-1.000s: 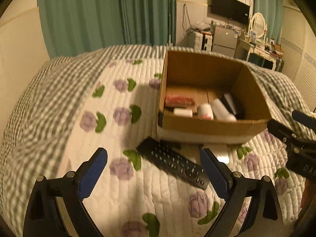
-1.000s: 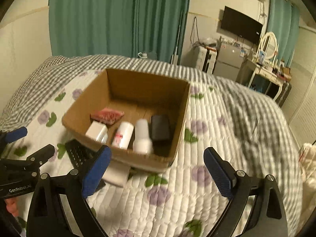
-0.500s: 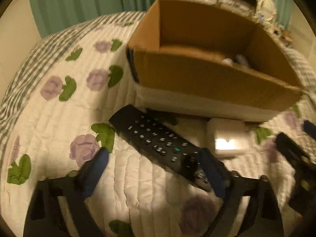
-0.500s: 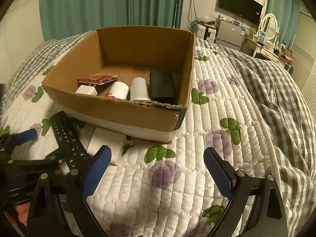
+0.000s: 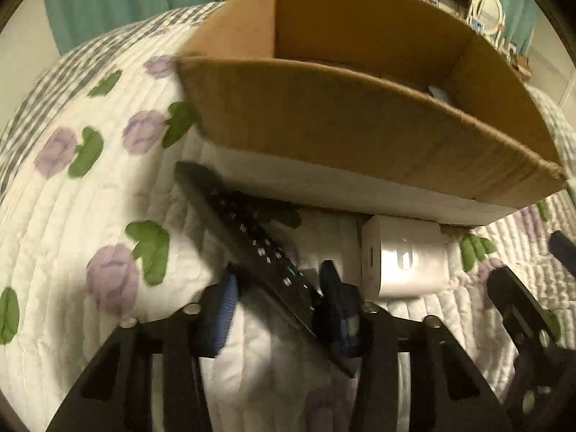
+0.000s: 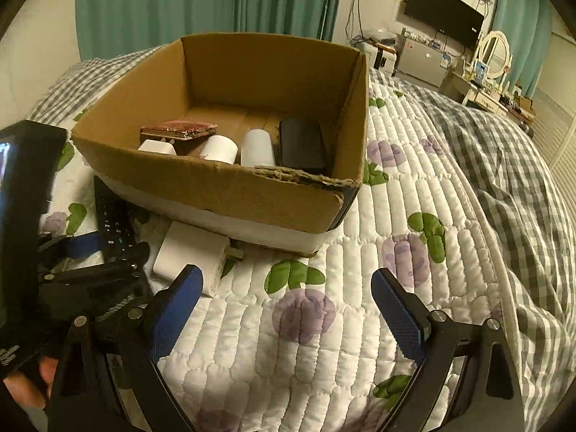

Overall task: Organize rigid objects
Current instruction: 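Withdraw both tools from the box and lower them toward the remote and power bank, then grasp the black remote with the left tool while the right tool grasps the white power bank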

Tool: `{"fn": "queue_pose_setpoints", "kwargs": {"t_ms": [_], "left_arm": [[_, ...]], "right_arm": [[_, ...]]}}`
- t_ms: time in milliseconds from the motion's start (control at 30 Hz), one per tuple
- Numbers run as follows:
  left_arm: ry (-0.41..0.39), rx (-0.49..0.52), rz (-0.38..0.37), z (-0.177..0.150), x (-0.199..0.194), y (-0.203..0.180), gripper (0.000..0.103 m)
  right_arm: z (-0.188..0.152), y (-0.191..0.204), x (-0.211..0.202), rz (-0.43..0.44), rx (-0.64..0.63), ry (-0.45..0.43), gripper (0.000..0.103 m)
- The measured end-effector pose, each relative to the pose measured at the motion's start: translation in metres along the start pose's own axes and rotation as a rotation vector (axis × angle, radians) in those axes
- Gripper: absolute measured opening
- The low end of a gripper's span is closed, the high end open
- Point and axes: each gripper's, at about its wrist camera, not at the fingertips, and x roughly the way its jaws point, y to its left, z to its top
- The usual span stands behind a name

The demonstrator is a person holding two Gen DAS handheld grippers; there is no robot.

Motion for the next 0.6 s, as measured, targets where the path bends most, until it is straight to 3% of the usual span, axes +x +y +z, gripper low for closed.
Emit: {"fn": "queue_pose_setpoints", "kwargs": {"t_ms": [200,433,600], "left_arm": [[-0.055,0.002,0.005,-0.009,-0.032,0.033,0.020],[-0.106,0.034,-0.005,-0.018,-0.058,0.039,0.019],[-0.104,0.033,-0.018,-0.014,-0.056,0.042,0.019]], "right_arm": [[-0.001,0.007,-0.005,0.008,-0.017,-0.013,0.095],[0.004,0.023,-0.008,0.048,-0.016,0.003,0.095],[0.009,0.043,0.014,0.102,0.023,0.098,0.092]]}}
